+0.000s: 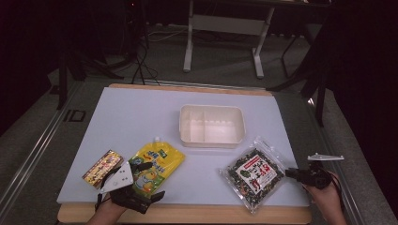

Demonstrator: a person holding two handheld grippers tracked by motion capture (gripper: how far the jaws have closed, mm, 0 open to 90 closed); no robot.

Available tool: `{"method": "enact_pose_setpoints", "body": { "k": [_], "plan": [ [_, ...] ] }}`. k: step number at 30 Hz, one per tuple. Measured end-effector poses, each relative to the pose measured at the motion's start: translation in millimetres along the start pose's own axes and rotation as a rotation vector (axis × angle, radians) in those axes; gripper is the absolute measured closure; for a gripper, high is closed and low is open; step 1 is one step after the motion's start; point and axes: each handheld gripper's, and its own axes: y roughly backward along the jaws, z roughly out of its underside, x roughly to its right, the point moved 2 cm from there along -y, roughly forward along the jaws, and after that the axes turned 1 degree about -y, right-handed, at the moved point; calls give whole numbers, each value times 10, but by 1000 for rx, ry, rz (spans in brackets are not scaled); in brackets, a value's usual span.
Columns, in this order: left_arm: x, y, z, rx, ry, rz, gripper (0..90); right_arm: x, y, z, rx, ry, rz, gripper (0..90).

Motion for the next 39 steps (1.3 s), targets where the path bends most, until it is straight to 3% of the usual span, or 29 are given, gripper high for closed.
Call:
{"method": "enact_pose_setpoints", "body": {
  "k": [4, 8, 13, 26, 28, 33, 35, 38, 39],
  "plan": [
    [0, 3, -1, 0, -1, -2, 0, 17, 7, -14, -17, -17, -23, 799],
    [-1, -1, 0, -1, 0, -3, 0, 8, 21, -45, -35, -18, -10, 894],
    [-2, -1, 2, -4, -1, -5, 1, -36, 45, -79, -43, -30, 29, 896],
    [6, -2, 0, -10, -13, -7, 0, -207, 328, -247, 43, 0, 80, 897],
    [2, 5, -3, -6, -10, -9, 1, -295, 439, -290, 73, 38, 100, 897],
    [-5, 8, -2, -4, -4, -11, 1, -374, 526, -326, 101, 59, 101, 897],
    [-6, 7, -3, -3, -3, -9, 0, -526, 654, -397, 146, 106, 109, 897],
    [-6, 4, -2, -3, -1, -9, 0, -603, 697, -427, 164, 129, 110, 897],
    [-6, 2, -2, -7, -2, -12, 1, -707, 749, -468, 182, 160, 107, 897]
  ]
}}
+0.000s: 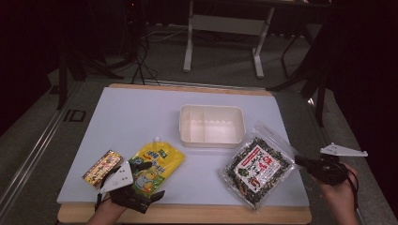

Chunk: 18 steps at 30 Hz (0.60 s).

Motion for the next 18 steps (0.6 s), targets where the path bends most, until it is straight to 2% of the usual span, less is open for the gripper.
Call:
{"method": "enact_pose_setpoints", "body": {
  "k": [2, 3, 4, 6, 10, 15, 17, 18],
  "plan": [
    [-1, 0, 0, 0, 1, -1, 1, -42, 24, -32, 8, 14, -5, 897],
    [-5, -1, -1, 0, 4, -1, 1, -135, 71, -98, 23, 45, -15, 897],
    [-5, -1, -1, 0, 4, -1, 0, -135, 71, -98, 23, 45, -15, 897],
    [-6, 2, -5, 16, 16, 10, 1, -282, 140, -198, 45, 88, -37, 897],
    [-1, 5, -12, 28, 21, 20, 0, -479, 229, -332, 74, 140, -65, 898],
    [-12, 16, -24, 37, 20, 13, 1, -718, 318, -480, 103, 211, -105, 898],
    [-12, 16, -24, 37, 20, 13, 1, -748, 327, -500, 107, 223, -113, 898],
    [-23, 23, -30, 36, 21, -2, 8, -842, 358, -569, 123, 251, -145, 898]
  ]
}}
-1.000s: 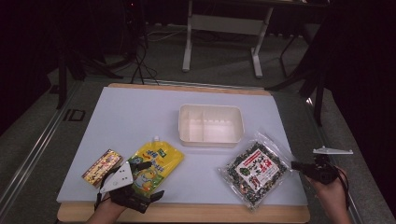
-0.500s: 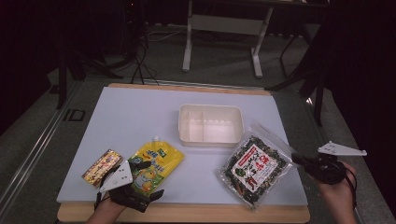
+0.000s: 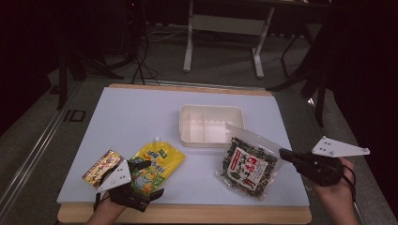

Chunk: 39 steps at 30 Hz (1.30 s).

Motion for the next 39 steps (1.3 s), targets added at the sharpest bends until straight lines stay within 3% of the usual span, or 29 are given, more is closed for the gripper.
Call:
{"method": "enact_pose_setpoints", "body": {
  "k": [3, 5, 6, 7, 10, 20, 21, 23, 24, 25, 33, 35, 39],
  "plan": [
    [-22, 13, -14, 7, 44, -1, 9, -95, -12, -98, -3, 42, -22, 898],
    [-22, 13, -14, 7, 44, -1, 8, -120, -14, -126, -5, 54, -31, 898],
    [-21, 15, -34, 8, 64, 8, 8, -120, -14, -126, -5, 54, -31, 897],
    [-13, 13, -69, 12, 88, 28, 8, -179, -18, -202, -3, 94, -51, 897],
    [7, 13, -123, 28, 102, 46, 8, -216, -20, -275, 1, 110, -76, 898],
    [50, -51, -505, 38, 22, 34, 8, -317, 2, -545, 18, 186, -104, 897],
    [55, -75, -568, 47, 10, 57, 9, -342, -3, -589, 29, 191, -132, 898],
    [55, -75, -568, 47, 10, 57, 9, -356, -5, -601, 33, 197, -140, 898],
    [74, -149, -700, 37, -25, 63, 9, -410, -18, -635, 44, 208, -174, 897],
    [71, -167, -726, 29, -33, 67, 9, -431, -29, -645, 45, 215, -186, 897],
    [17, -304, -935, 12, -48, 97, 9, -565, -109, -698, 38, 254, -242, 897],
    [0, -376, -1001, -13, -50, 135, 23, -583, -122, -708, 38, 256, -250, 897],
    [-7, -456, -1056, -26, -54, 160, 48, -621, -131, -736, 42, 263, -266, 897]
  ]
}}
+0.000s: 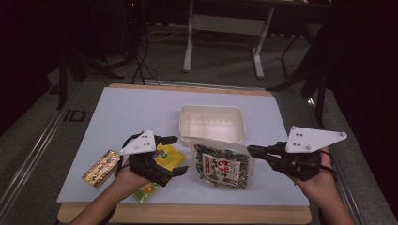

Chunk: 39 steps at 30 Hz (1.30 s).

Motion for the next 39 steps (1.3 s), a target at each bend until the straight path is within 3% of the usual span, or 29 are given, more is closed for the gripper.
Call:
{"method": "enact_pose_setpoints", "body": {
  "k": [4, 8, 11, 14, 18, 20, 21, 22, 24, 26, 35, 39],
  "plan": [
    [-13, -85, -70, -14, -15, 33, 73, -11, -4, -25, 7, 6, -13, 897],
    [-43, -151, -112, -16, -2, 53, 143, -16, -7, -49, 15, 10, -22, 897],
    [-62, -292, -110, -50, 4, 97, 178, -25, -13, -87, 23, 17, -32, 897],
    [-72, -367, -103, -55, 5, 128, 273, -29, -12, -114, 27, 23, -31, 897],
    [-91, -387, -117, -38, 8, 180, 472, -27, -15, -127, 23, 23, -39, 897],
    [-99, -385, -124, -39, 7, 194, 526, -28, -17, -128, 21, 23, -37, 897],
    [-103, -378, -136, -41, 1, 224, 526, -27, -18, -129, 17, 23, -34, 897],
    [-101, -369, -146, -45, -14, 239, 628, -18, -16, -129, 11, 23, -32, 896],
    [-99, -360, -150, -53, -51, 241, 652, -14, -16, -129, 5, 22, -38, 895],
    [-111, -352, -149, -58, -56, 254, 671, -12, -24, -127, 2, 22, -40, 894],
    [-106, -311, -159, -60, -35, 323, 733, 58, -38, -74, 6, -2, -30, 871],
    [-105, -289, -186, -52, -32, 316, 738, 83, -35, -55, 14, -15, -21, 785]
  ]
}}
